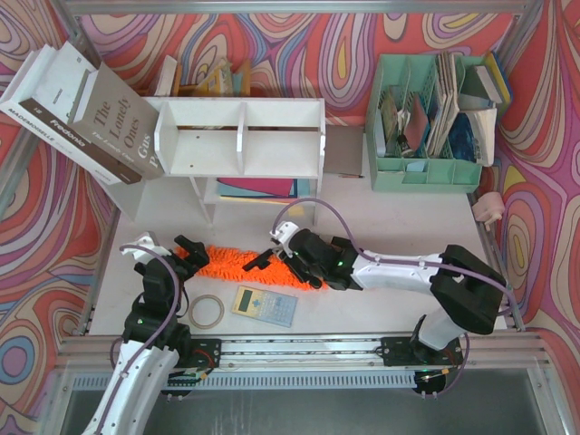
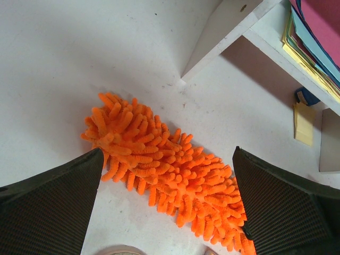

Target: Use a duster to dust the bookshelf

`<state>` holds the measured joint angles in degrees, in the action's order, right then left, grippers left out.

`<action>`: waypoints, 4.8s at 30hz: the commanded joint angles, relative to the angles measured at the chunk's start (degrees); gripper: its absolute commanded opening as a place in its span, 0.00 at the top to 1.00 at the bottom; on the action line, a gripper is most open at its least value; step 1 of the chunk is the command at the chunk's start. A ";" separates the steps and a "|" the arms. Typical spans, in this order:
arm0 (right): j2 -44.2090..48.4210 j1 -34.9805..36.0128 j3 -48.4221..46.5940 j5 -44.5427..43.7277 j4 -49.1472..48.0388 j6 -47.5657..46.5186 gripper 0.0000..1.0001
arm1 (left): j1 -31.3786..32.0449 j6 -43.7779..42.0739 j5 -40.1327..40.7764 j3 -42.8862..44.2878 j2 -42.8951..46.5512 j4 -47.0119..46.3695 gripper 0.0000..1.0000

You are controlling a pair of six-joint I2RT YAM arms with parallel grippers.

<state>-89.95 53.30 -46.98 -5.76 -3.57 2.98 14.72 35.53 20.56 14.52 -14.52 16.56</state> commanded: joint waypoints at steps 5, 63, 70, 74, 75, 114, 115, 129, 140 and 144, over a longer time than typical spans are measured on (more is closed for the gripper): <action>4.93 0.38 1.12 -3.27 0.94 1.20 0.74 | 0.31 -0.81 -0.43 -1.16 0.29 -1.18 0.02; 16.41 -29.60 10.21 -20.09 6.54 21.92 0.76 | 0.31 0.44 -1.97 0.68 -9.37 -4.43 0.02; 9.48 -31.44 8.21 -18.50 2.92 21.75 0.77 | 0.31 0.47 -2.09 0.46 -9.20 -4.67 0.02; 7.18 -31.84 7.26 -18.06 1.68 21.74 0.77 | 0.31 0.37 -2.14 0.42 -9.21 -4.82 0.02; 6.62 -31.90 6.92 -18.06 1.72 21.84 0.77 | 0.31 0.34 -2.10 0.38 -9.23 -4.86 0.02; 13.13 -31.85 10.33 -13.50 3.55 21.75 0.76 | 0.31 0.22 -1.75 -0.02 -7.29 -4.08 0.02; 14.74 -31.78 10.78 -12.46 4.24 21.61 0.76 | 0.29 0.23 -1.75 -0.02 -7.34 -4.15 0.02; 32.73 -10.74 13.97 -16.49 12.88 18.34 0.75 | 0.31 0.24 -2.01 -0.11 -7.89 -4.82 0.02; 27.44 5.31 13.45 -14.66 10.25 14.57 0.74 | 0.31 0.06 -1.84 -0.11 -6.76 -4.08 0.02; 24.08 5.75 12.83 -15.44 9.08 14.02 0.74 | 0.31 0.07 -2.01 -0.28 -6.75 -4.42 0.02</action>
<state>-63.57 58.52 -33.08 -20.34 7.57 18.79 14.76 35.97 18.87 14.52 -21.80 13.15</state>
